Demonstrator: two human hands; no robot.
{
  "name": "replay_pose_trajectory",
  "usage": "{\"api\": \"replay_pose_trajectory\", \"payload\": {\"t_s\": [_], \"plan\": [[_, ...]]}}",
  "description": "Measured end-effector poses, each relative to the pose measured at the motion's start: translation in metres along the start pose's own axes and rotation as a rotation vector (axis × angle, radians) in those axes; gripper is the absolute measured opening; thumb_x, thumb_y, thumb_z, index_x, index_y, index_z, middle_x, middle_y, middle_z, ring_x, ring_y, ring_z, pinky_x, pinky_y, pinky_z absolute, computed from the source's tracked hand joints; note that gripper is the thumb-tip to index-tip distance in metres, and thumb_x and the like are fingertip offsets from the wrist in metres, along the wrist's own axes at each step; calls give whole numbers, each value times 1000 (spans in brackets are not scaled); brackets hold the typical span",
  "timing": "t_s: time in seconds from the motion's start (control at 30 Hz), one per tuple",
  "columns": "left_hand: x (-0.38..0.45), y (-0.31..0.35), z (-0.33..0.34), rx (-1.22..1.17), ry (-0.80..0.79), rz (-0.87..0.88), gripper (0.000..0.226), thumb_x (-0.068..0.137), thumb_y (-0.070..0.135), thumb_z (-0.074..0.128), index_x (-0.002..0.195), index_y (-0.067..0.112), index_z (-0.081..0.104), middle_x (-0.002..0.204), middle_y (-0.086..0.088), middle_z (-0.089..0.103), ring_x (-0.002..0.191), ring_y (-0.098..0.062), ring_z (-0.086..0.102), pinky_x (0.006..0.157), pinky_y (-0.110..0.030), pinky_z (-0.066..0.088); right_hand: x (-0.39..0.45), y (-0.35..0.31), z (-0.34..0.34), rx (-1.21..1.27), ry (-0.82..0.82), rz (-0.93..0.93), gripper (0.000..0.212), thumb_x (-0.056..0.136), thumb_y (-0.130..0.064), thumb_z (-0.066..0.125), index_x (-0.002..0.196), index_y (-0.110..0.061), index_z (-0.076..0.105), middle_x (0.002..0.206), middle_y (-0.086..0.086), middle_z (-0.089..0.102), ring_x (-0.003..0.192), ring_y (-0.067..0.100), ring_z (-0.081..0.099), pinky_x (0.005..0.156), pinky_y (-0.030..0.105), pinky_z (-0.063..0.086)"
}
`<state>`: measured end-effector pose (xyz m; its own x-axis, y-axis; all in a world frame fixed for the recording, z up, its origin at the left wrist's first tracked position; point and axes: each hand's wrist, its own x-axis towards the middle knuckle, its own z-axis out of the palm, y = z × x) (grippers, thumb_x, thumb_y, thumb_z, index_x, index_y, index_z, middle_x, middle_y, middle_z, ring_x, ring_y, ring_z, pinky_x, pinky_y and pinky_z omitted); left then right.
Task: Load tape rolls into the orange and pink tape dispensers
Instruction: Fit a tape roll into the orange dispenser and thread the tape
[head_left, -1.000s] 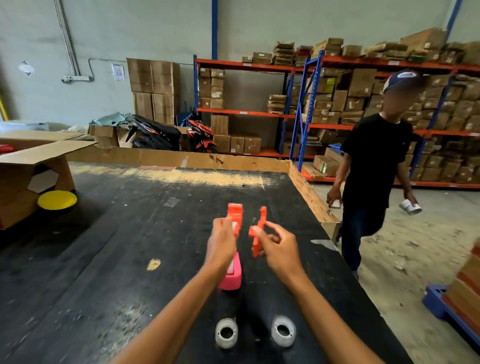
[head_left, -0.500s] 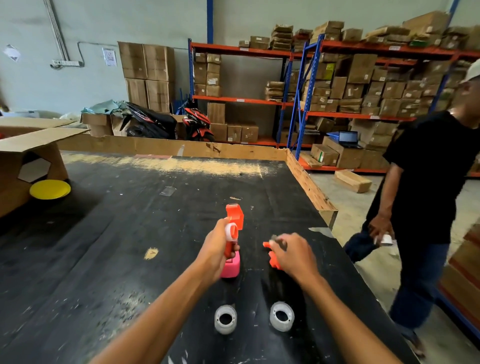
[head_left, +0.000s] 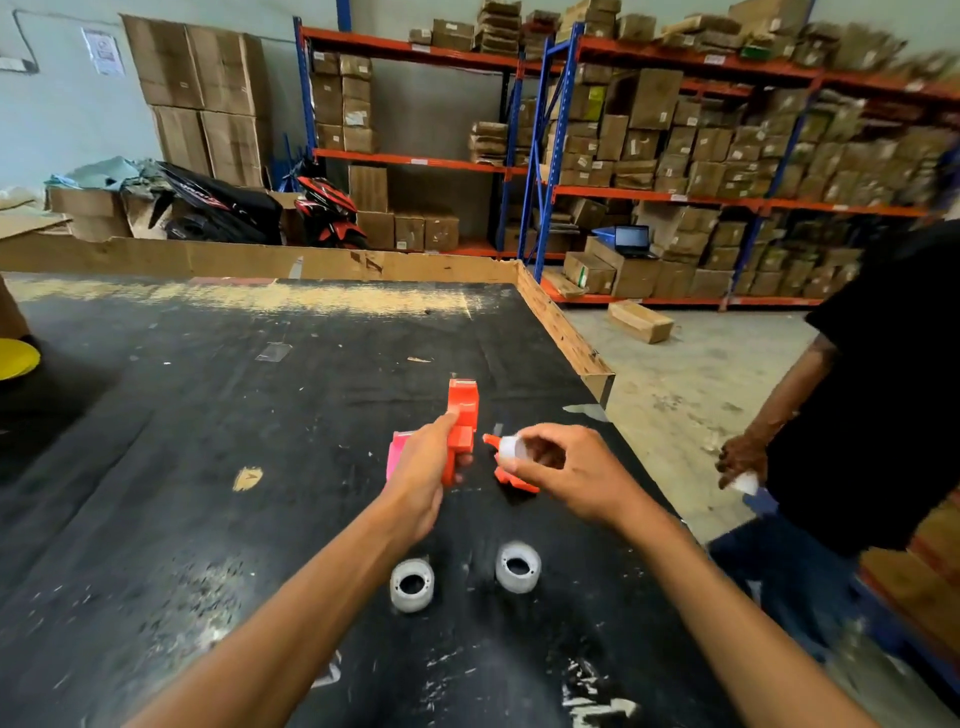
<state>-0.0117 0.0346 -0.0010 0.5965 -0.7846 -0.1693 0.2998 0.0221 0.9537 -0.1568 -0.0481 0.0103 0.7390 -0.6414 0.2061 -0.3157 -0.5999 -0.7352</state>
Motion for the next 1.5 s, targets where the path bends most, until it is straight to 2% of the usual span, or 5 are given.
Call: {"api": "replay_pose_trajectory", "payload": {"t_s": [0.13, 0.37, 0.7, 0.97, 1.5], "plan": [[-8, -3, -4, 13, -62, -23, 24, 95, 29, 47, 82, 15, 61, 71, -2, 59, 65, -15, 55, 55, -24, 40, -25, 20, -18, -611, -307, 344, 29, 75, -36, 70, 98, -18, 68, 105, 8, 67, 93, 27, 64, 76, 36, 51], [-29, -16, -4, 58, -144, -74, 27, 89, 30, 58, 100, 8, 69, 91, -9, 70, 89, -21, 59, 73, -28, 44, -44, 24, -13, -778, -372, 451, 43, 75, -39, 71, 112, -19, 63, 124, 9, 59, 109, 28, 57, 76, 31, 44], [-45, -15, -24, 40, -125, -44, 23, 87, 27, 63, 99, 8, 68, 87, -6, 72, 79, -16, 66, 74, -26, 52, -37, 10, 40, -543, -307, 195, 52, 73, -47, 71, 116, -19, 63, 115, 11, 65, 107, 31, 60, 85, 39, 51], [-51, -11, -53, 1, -76, -26, 34, 81, 36, 65, 100, 8, 70, 91, -9, 75, 84, -17, 71, 68, -23, 54, -23, -21, 27, 414, -31, 33, 54, 77, -3, 74, 127, -14, 55, 94, 2, 64, 73, 8, 62, 78, 24, 55], [-66, -3, -52, -18, -72, 82, 50, 65, 49, 65, 95, 10, 74, 84, -14, 76, 75, -18, 71, 67, -27, 53, -17, -46, 32, 571, -183, -100, 71, 71, 7, 76, 128, -28, 50, 111, 11, 69, 98, 23, 70, 82, 29, 59]]}}
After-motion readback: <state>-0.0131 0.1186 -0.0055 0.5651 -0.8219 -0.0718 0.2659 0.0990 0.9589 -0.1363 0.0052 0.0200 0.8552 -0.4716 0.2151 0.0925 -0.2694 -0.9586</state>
